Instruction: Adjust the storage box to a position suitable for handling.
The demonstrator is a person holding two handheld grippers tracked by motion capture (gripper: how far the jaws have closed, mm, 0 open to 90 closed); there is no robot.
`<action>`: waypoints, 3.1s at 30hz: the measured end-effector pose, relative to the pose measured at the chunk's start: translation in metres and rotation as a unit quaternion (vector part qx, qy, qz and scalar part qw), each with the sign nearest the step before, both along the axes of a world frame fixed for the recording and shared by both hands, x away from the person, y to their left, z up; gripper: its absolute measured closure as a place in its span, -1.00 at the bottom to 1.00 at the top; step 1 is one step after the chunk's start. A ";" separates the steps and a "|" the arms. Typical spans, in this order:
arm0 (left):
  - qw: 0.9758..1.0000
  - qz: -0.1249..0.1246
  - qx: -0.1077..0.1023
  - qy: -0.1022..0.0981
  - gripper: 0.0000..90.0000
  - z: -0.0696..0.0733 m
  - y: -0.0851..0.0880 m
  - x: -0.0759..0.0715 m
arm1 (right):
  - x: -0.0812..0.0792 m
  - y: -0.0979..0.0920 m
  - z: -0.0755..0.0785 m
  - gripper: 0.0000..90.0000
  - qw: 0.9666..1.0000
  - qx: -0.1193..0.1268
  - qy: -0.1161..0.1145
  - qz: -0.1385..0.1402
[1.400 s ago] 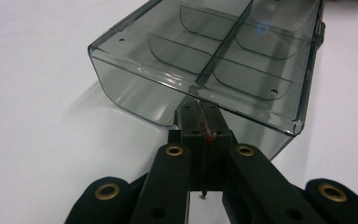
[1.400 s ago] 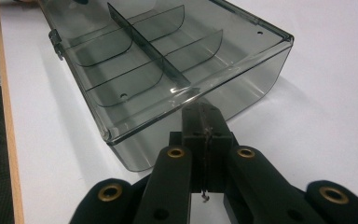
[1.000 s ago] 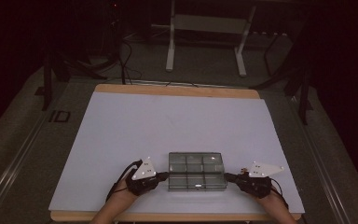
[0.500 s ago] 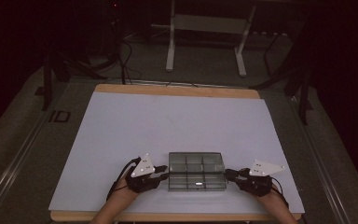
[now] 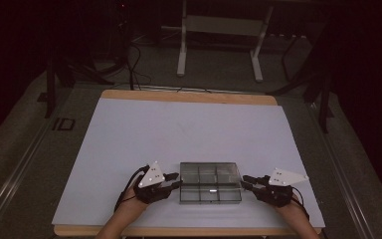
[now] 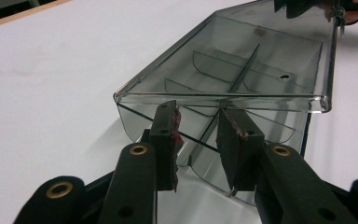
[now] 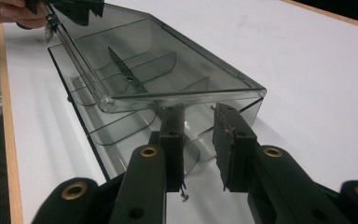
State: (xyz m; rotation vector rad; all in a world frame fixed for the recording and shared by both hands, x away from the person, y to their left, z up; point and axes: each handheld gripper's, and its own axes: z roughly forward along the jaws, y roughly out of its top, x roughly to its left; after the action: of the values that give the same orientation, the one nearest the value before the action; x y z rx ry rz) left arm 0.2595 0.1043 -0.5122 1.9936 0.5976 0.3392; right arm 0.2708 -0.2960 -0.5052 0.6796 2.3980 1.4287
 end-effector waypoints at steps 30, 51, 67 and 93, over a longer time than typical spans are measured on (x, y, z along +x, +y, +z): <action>0.999 0.008 -0.015 -0.034 0.59 0.022 -0.004 0.008 | 0.009 0.005 0.022 0.66 0.999 0.015 -0.035 -0.004; 0.997 0.051 -0.034 -0.047 0.69 0.029 -0.009 0.023 | 0.023 0.014 0.030 0.81 0.997 0.031 -0.064 -0.040; 0.995 0.081 -0.052 -0.038 0.69 0.027 -0.011 0.035 | 0.035 0.024 0.027 0.79 0.993 0.039 -0.071 -0.083; 0.992 0.109 -0.068 -0.003 0.68 0.012 -0.019 0.056 | 0.051 0.035 0.013 0.74 0.991 0.035 -0.037 -0.126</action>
State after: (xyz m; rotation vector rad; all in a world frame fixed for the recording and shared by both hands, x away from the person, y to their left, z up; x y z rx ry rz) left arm 0.3155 0.0849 -0.4998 1.8004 0.8158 0.4246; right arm 0.3216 -0.2609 -0.4919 0.8944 2.1279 1.4093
